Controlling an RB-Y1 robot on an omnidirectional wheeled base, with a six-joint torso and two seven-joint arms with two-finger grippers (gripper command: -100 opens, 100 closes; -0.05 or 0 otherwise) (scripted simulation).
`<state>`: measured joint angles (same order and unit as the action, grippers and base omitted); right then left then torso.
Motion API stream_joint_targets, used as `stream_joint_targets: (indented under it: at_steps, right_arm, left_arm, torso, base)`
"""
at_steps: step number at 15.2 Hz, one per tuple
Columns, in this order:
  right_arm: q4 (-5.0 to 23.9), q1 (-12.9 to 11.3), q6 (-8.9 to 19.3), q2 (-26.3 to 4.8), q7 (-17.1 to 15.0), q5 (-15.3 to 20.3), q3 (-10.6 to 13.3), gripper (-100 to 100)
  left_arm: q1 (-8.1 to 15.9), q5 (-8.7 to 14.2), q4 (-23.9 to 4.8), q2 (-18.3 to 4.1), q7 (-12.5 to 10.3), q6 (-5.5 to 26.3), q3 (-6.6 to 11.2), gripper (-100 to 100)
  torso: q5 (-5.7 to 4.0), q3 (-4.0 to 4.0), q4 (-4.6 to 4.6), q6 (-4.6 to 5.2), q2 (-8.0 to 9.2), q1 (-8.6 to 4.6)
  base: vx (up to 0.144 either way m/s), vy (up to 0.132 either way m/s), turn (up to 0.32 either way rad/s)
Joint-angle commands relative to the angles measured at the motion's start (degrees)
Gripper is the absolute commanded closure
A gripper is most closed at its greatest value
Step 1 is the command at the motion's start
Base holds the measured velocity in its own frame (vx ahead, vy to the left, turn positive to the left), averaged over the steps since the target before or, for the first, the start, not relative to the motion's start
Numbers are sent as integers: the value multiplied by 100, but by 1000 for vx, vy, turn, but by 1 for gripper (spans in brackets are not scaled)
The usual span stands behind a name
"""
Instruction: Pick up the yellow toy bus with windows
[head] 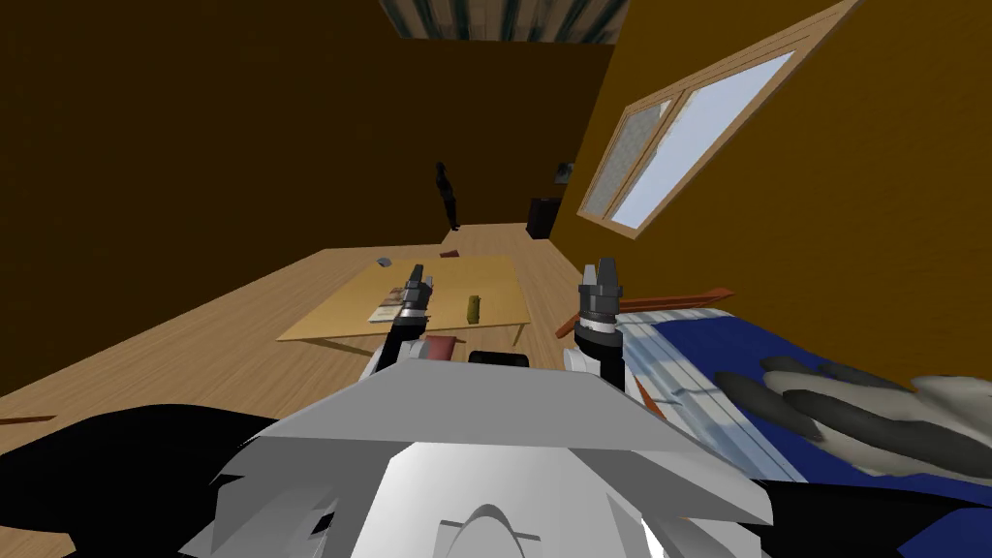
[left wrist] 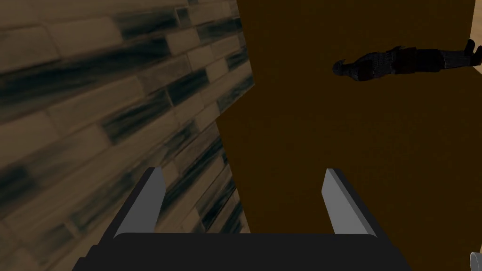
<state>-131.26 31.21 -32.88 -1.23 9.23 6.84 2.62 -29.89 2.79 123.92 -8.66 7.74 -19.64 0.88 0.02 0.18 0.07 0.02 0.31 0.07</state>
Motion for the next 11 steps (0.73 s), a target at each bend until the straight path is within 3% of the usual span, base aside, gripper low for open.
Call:
stream_joint_targets:
  at_steps: [1, 3, 6, 9, 10, 11]
  right_arm:
    - [0, 0, 0, 0, 0, 0, 0, 0]
    - [0, 0, 0, 0, 0, 0, 0, 0]
    - [0, 0, 0, 0, 0, 0, 0, 0]
    - [0, 1, 0, 0, 0, 0, 0, 0]
    - [0, 0, 0, 0, 0, 0, 0, 0]
    - [0, 1, 0, 0, 0, 0, 0, 0]
  left_arm:
    - [35, 102, -58, -161, 36, 119, -36, -100]
    - [112, 379, -211, -486, 135, 408, -155, -100]
    - [155, 536, -298, -746, 192, 571, -222, -100]
    - [250, 881, -488, -1152, 317, 931, -369, -100]
    - [250, 881, -488, -1168, 317, 931, -369, -100]
    - [302, 1068, -591, -1371, 385, 1119, -450, -100]
  torso:
    - [0, 0, 0, 0, 0, 0]
    - [0, -6, -2, 0, -10, -1]
    - [1, -8, -3, 1, -14, 3]
    - [1, -11, -4, 0, -18, 4]
    - [1, -11, -5, 1, -19, 4]
    - [1, -11, -4, 0, -19, 5]
  base:
    - [-39, 6, -99]
    - [-39, 3, -186]
    - [-37, 12, -146]
    - [-29, 13, -158]
    - [-30, 15, -158]
    - [-28, 15, -185]
